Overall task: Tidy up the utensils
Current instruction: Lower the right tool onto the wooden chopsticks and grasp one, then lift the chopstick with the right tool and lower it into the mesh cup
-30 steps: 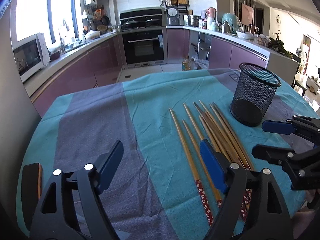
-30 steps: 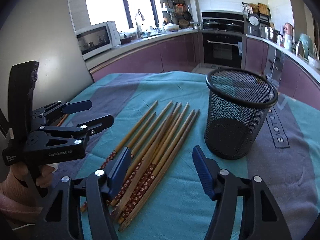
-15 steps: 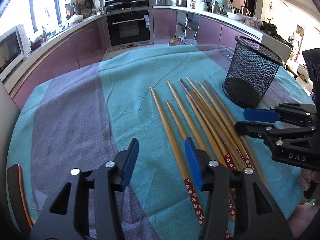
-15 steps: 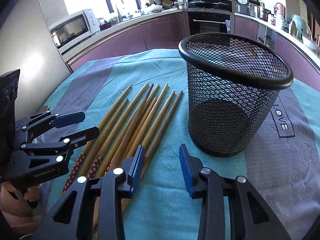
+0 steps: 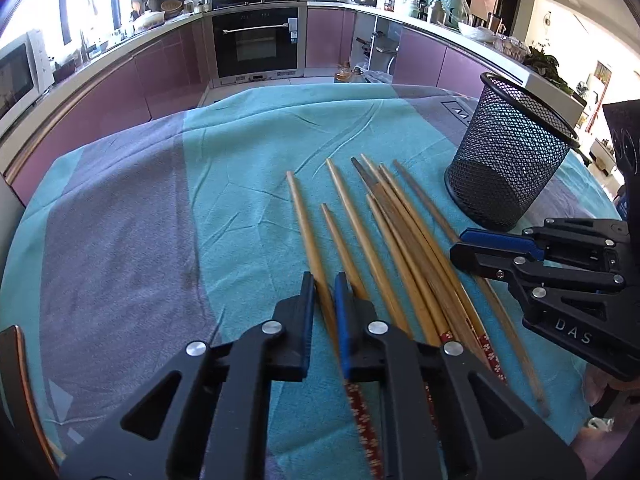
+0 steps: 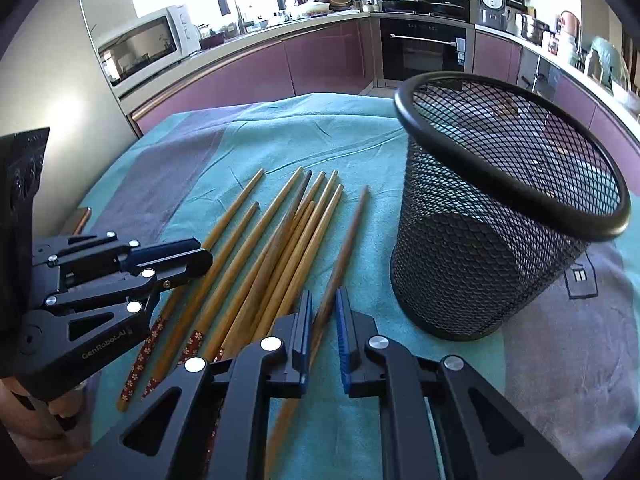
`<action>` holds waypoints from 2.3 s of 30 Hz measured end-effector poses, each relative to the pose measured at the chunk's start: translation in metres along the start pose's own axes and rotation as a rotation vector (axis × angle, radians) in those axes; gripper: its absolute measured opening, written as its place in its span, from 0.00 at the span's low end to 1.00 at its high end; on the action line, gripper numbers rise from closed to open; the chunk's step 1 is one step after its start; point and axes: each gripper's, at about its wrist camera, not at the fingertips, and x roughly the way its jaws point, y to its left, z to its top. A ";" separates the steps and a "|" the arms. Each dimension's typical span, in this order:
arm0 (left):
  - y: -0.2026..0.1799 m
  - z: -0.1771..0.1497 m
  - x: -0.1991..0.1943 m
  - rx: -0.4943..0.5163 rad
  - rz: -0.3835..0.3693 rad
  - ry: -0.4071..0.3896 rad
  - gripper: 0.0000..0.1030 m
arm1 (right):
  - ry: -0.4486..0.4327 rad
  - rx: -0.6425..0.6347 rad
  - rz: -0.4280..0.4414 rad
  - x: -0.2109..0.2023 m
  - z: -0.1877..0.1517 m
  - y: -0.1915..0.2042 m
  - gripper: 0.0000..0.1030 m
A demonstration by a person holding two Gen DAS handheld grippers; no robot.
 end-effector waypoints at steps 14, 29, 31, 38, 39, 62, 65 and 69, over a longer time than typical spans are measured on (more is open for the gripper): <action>0.006 0.003 -0.049 -0.046 -0.101 -0.085 0.07 | -0.151 0.025 0.153 -0.058 -0.005 -0.013 0.05; -0.002 0.055 -0.166 -0.064 -0.305 -0.372 0.07 | -0.444 0.016 0.183 -0.151 0.024 -0.035 0.05; -0.008 0.066 -0.176 -0.058 -0.318 -0.408 0.07 | -0.472 0.007 0.180 -0.161 0.033 -0.039 0.05; -0.037 0.116 -0.197 -0.055 -0.372 -0.501 0.07 | -0.555 -0.036 0.129 -0.190 0.059 -0.047 0.05; -0.043 0.121 -0.194 -0.051 -0.374 -0.506 0.07 | -0.562 -0.038 0.122 -0.192 0.063 -0.049 0.05; -0.129 0.137 -0.046 0.024 -0.285 -0.296 0.07 | -0.251 -0.032 0.019 -0.104 0.078 -0.075 0.06; -0.124 0.142 -0.032 0.026 -0.275 -0.262 0.07 | -0.242 -0.015 0.009 -0.097 0.080 -0.078 0.06; -0.118 0.144 -0.023 0.027 -0.253 -0.257 0.10 | -0.246 0.020 0.008 -0.091 0.085 -0.082 0.07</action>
